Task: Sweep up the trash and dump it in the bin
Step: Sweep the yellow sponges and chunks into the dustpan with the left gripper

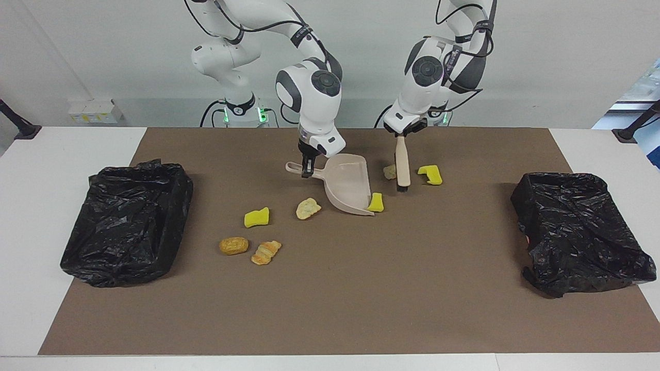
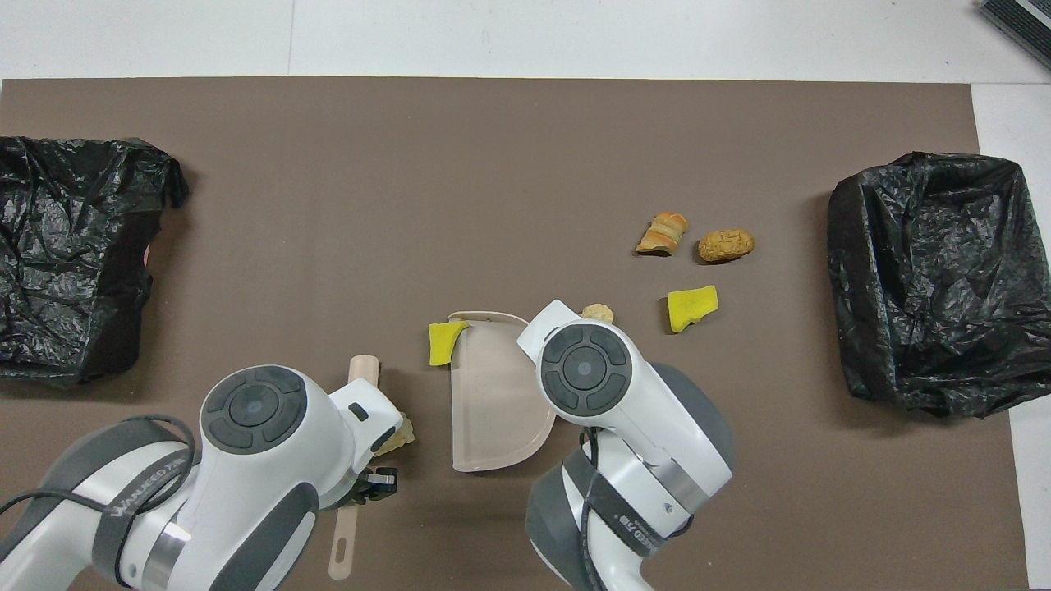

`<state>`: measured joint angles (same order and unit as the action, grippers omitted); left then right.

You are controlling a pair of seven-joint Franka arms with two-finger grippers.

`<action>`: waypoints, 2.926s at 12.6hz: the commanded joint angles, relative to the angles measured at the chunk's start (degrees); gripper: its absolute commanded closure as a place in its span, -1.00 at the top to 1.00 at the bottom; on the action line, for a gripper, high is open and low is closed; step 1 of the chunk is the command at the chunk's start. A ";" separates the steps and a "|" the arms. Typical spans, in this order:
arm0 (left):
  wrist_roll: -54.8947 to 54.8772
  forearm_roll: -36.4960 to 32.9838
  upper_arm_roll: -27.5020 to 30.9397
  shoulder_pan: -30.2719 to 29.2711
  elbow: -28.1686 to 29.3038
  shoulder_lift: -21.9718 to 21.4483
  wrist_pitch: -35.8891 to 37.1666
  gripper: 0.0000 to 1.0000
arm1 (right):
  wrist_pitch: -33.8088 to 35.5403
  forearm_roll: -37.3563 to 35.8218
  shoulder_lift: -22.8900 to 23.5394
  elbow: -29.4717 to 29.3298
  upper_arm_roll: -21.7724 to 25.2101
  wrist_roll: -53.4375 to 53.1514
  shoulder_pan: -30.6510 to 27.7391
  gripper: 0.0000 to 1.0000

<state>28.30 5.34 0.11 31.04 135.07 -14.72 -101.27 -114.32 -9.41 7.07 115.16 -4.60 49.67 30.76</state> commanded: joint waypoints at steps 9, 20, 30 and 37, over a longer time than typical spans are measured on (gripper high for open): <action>18.27 -6.48 -0.55 -10.92 15.12 -10.07 -0.85 -1.00 | -1.78 -2.45 1.01 0.68 -0.23 -2.47 1.93 -1.00; 12.43 9.49 -0.72 5.34 11.63 1.00 -22.21 -1.00 | -4.07 -2.55 2.33 0.59 -0.23 -4.50 2.37 -1.00; 4.84 12.15 -0.46 10.45 -3.49 8.13 -17.31 -1.00 | -4.69 -2.55 2.51 0.76 -0.23 -4.24 1.50 -1.00; 5.72 4.69 -0.02 4.12 -5.08 3.99 -10.96 -1.00 | -3.72 -1.67 1.28 -1.17 -0.23 -3.62 -0.09 -1.00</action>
<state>33.96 11.75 0.34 36.17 130.02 -9.14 -113.67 -117.42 -10.64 8.99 114.56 -4.43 47.18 31.73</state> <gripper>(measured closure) 0.749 0.687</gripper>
